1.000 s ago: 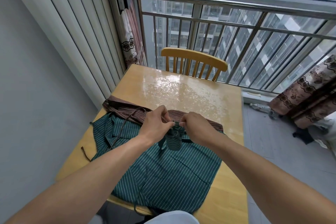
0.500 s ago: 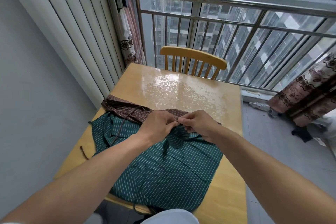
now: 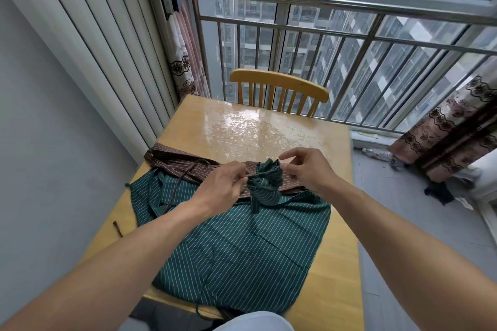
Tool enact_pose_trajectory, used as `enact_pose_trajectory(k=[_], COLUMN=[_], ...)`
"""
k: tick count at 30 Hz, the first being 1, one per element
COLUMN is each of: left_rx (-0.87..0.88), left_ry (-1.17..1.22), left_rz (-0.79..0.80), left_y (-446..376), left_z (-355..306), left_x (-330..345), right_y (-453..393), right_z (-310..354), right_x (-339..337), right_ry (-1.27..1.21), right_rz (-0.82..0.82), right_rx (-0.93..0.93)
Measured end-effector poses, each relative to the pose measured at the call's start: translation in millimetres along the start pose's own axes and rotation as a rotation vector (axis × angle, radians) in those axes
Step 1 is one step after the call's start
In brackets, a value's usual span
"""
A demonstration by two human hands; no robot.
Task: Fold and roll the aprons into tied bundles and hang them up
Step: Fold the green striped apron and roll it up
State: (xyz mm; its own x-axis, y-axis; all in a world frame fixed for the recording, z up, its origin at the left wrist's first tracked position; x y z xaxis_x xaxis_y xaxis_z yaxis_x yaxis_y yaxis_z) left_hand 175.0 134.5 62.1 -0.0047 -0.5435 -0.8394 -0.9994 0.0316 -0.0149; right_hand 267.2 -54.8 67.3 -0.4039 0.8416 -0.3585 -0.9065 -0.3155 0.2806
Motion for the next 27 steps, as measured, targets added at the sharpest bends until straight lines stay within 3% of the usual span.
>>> enact_pose_trajectory(k=[8,12,15,21,25,27], left_rx=[-0.139,-0.312,-0.273,-0.193,-0.324,-0.331], left_ry=[0.173,0.602,0.683,0.613,0.937,1.086], left_rz=[0.061,0.134,0.165,0.052,0.079,0.135], left_y=[-14.5,-27.6,-38.3,-61.5,-89.8,-109.0], left_z=[0.5,-4.9,-35.2,-121.0,-199.1,-270.5], left_x=[9.4,35.8,49.2,74.1,116.9,153.2], right_y=[4.5,10.1,14.2,39.5,58.4,73.7], right_z=[-6.9,-4.6,1.3,-19.0,-66.3,-113.1], right_x=[-2.3,-12.1,-28.7,-116.0,-211.3,-267.1], right_ry=[0.064,-0.223,-0.425,-0.750,-0.925,-0.935], right_rz=[-0.129,-0.106,-0.065,-0.164,-0.348,-0.323], right_rx=[-0.028,-0.004,0.024,0.109,0.031,0.039])
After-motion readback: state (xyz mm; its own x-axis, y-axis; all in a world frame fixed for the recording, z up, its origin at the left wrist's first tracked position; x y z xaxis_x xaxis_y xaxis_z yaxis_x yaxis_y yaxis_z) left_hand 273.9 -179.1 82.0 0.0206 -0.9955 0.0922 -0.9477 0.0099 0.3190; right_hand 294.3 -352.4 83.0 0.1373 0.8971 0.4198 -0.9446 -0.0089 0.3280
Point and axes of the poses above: each hand's wrist, its own y-axis away from the middle knuckle, its own x-axis out of the palm, z = x × y, the point moved 9 cm from there along -y, towards the middle knuckle, and after that the axes turned 8 degrees about -y, right-handed, at the moved point
